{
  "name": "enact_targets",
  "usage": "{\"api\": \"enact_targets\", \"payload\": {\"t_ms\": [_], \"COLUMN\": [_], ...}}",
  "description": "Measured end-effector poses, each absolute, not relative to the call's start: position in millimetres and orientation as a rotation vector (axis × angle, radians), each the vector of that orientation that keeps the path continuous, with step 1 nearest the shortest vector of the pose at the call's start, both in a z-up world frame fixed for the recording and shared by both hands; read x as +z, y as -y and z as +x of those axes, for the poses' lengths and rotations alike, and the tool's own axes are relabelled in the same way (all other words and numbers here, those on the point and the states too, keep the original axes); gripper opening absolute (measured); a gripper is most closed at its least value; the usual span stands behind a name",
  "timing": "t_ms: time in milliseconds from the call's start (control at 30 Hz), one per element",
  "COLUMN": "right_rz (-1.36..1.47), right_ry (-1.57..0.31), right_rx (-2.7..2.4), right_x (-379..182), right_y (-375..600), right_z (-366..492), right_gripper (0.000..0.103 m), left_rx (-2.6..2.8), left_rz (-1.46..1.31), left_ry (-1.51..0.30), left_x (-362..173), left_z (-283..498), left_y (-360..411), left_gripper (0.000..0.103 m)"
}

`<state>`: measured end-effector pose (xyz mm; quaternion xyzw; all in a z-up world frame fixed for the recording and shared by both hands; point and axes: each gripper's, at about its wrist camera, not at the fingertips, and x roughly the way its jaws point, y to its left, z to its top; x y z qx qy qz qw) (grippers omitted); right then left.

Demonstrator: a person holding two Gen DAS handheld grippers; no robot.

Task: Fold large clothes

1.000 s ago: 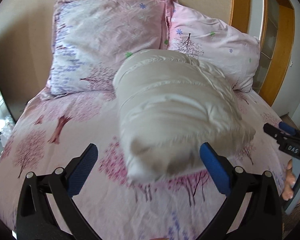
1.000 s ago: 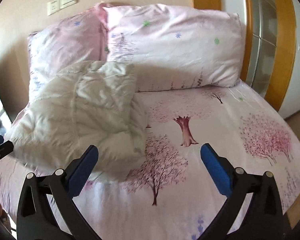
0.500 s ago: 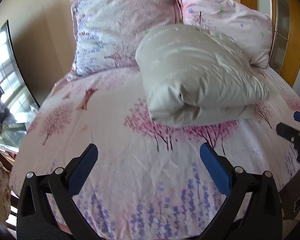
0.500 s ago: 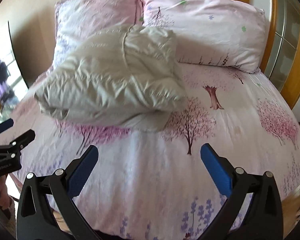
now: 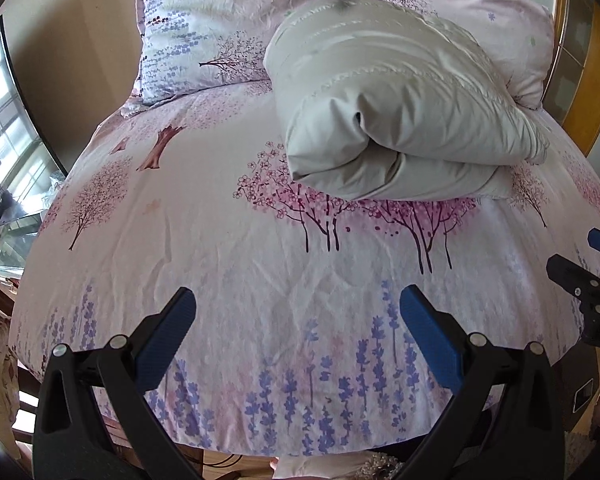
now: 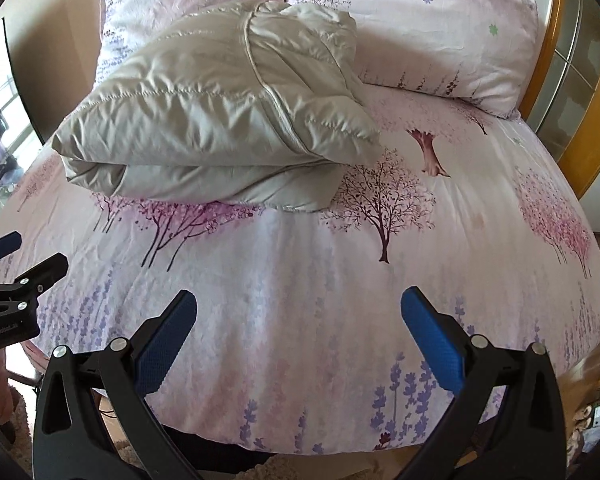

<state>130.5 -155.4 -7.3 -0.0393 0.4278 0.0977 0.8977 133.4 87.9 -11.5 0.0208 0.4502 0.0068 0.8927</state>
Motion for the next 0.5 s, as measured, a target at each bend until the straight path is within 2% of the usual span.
{"api": "enact_targets", "payload": {"t_ms": [500], "right_rz": [-0.11], "right_ry": [-0.913], "right_rx": [0.192], "right_x": [-12.4], "right_y": [154.2], "right_z": [132.4], "right_gripper": [0.102], "left_rx": [0.005], "left_rz": [0.059], "left_ry": [-0.968], "left_x": [-14.8], "left_z": [137.2], "left_y": [-84.8], "left_gripper": [0.101]}}
